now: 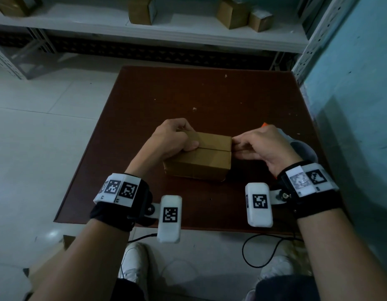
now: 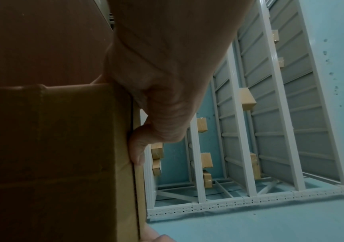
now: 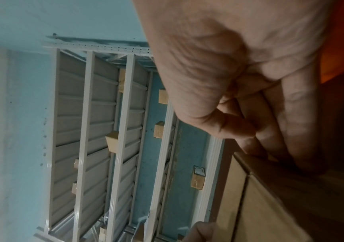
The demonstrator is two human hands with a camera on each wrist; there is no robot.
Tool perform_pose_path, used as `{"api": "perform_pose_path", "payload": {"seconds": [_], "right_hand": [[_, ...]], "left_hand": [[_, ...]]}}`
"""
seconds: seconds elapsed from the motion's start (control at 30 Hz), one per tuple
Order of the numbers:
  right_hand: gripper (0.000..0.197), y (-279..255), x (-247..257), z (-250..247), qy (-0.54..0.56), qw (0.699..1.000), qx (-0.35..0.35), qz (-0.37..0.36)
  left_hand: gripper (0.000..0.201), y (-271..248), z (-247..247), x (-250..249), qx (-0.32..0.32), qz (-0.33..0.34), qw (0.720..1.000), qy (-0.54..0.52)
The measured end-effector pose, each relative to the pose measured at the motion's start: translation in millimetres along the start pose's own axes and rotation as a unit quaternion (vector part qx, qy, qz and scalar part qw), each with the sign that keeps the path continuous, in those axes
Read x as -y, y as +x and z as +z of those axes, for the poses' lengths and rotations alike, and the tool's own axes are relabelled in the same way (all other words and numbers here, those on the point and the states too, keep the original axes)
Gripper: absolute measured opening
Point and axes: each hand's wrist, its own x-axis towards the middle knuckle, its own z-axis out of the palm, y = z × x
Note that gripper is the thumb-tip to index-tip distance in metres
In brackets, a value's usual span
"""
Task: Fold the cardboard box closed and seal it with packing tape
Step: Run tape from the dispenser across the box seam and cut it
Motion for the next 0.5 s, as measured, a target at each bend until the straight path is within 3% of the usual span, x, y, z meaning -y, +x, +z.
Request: {"api": "perform_pose_path", "payload": {"seconds": [0.27, 0.4, 0.5], "right_hand": [[0.027, -4, 4, -6, -0.012, 0.999, -0.017, -0.046], [0.019, 1, 4, -12, -0.102, 0.992, -0.050, -0.047], [0.013, 13, -1, -28, -0.307, 0.932, -0.167, -0.096]], "left_hand": [[0.020, -3, -1, 0, 0.003, -0.013, 1.000, -0.015], [0.020, -4, -1, 1, 0.003, -0.012, 1.000, -0.026], [0.023, -5, -3, 1, 0.006, -0.011, 0.999, -0.031]]}}
